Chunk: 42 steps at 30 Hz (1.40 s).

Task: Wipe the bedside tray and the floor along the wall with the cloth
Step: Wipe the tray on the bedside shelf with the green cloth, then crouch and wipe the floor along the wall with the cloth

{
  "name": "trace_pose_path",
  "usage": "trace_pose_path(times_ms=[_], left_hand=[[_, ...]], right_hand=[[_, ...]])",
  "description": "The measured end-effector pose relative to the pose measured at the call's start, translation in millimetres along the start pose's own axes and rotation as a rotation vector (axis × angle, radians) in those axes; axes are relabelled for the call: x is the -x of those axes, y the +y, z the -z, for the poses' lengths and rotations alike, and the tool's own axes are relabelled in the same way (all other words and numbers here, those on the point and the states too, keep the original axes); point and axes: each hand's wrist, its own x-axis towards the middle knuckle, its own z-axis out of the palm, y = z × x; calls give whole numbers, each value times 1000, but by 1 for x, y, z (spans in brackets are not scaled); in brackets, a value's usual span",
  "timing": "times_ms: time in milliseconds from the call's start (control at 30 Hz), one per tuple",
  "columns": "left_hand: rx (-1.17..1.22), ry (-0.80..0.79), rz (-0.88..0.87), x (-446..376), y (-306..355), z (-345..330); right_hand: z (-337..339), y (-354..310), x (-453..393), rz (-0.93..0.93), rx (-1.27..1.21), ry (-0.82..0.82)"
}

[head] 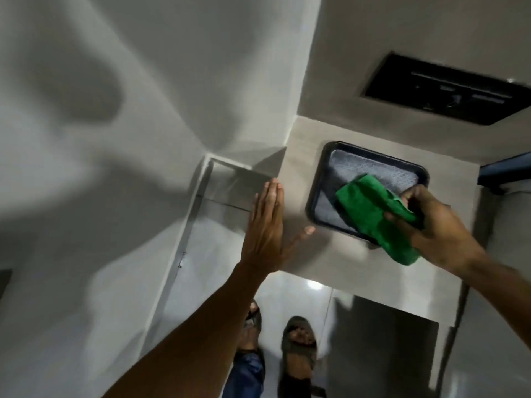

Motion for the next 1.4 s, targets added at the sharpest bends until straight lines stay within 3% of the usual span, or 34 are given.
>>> trace_pose_path(times_ms=[200,300,467,600,867,933,1000,1100,1167,1267,1400], left_hand=[[-8,12,153,63,-58,40],[-52,42,235,118,-92,56],[-81,40,460,219,-158,46],[-63,72,579,276,-214,3],[-29,196,790,346,-305,-131],[-50,245,815,371,-322,-166],[-83,289,830,391,-335,-193],[-156,338,864,409,-350,-217],[-189,339,856,414,-357,-224],[-235,279,899,418,-362,-228],[-228,265,912,415,-361,-225]], right_hand=[[-55,-91,4,142,-265,-20],[-113,-139,2,299,-383,-66],[-238,-186,1,506,-378,-179],[-348,-172,-24,586,-239,-253],[-526,-96,-80,1209,-37,11],[-573,-74,-86,1299,35,-13],[-622,-48,-91,1330,125,-165],[-664,-14,-92,1250,286,-518],[-663,-8,-93,1174,241,-592],[-656,-7,-88,1189,171,-526],[-666,-15,-67,1160,167,-275]])
